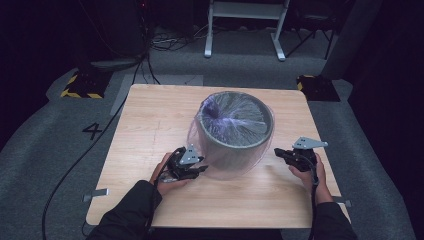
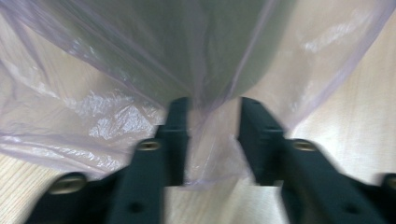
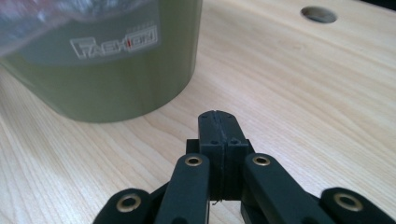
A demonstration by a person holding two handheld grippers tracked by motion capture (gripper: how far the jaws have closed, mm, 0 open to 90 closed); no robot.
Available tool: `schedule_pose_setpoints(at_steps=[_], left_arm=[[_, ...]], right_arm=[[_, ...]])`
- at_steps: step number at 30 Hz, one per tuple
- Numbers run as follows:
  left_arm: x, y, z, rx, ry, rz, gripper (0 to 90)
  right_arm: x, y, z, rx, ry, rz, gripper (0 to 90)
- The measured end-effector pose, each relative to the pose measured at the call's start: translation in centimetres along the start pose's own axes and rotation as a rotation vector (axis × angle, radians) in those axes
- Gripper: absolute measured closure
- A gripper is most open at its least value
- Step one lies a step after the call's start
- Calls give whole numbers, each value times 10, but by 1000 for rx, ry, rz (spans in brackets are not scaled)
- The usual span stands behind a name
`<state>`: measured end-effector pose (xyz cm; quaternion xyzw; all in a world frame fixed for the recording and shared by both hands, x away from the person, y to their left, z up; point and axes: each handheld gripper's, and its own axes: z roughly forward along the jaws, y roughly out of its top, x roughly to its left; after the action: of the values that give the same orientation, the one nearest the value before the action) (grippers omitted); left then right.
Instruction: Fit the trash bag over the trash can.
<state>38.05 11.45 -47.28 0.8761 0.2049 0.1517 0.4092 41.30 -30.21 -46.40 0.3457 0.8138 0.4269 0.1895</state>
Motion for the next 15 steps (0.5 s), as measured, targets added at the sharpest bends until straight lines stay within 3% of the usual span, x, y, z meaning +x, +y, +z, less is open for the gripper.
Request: schedule_pose_setpoints(at_steps=[1, 4, 5, 9, 12, 15], left_arm=[[-2, 1, -4, -7, 7, -2, 428], [-6, 2, -19, -38, 5, -24, 221], [-7, 1, -24, -44, 11, -25, 194], [-11, -4, -47, -87, 15, -33, 154], [-10, -11, -55, -62, 40, -35, 155], [-5, -23, -58, -36, 57, -55, 155]], right_arm=[[0, 0, -4, -19, 8, 2, 900], [-1, 4, -14, -65, 15, 19, 727], [-1, 5, -18, -80, 16, 16, 704], [2, 16, -34, -117, 2, 14, 478], [2, 26, -42, -151, 6, 11, 341], [4, 35, -45, -160, -4, 2, 271]])
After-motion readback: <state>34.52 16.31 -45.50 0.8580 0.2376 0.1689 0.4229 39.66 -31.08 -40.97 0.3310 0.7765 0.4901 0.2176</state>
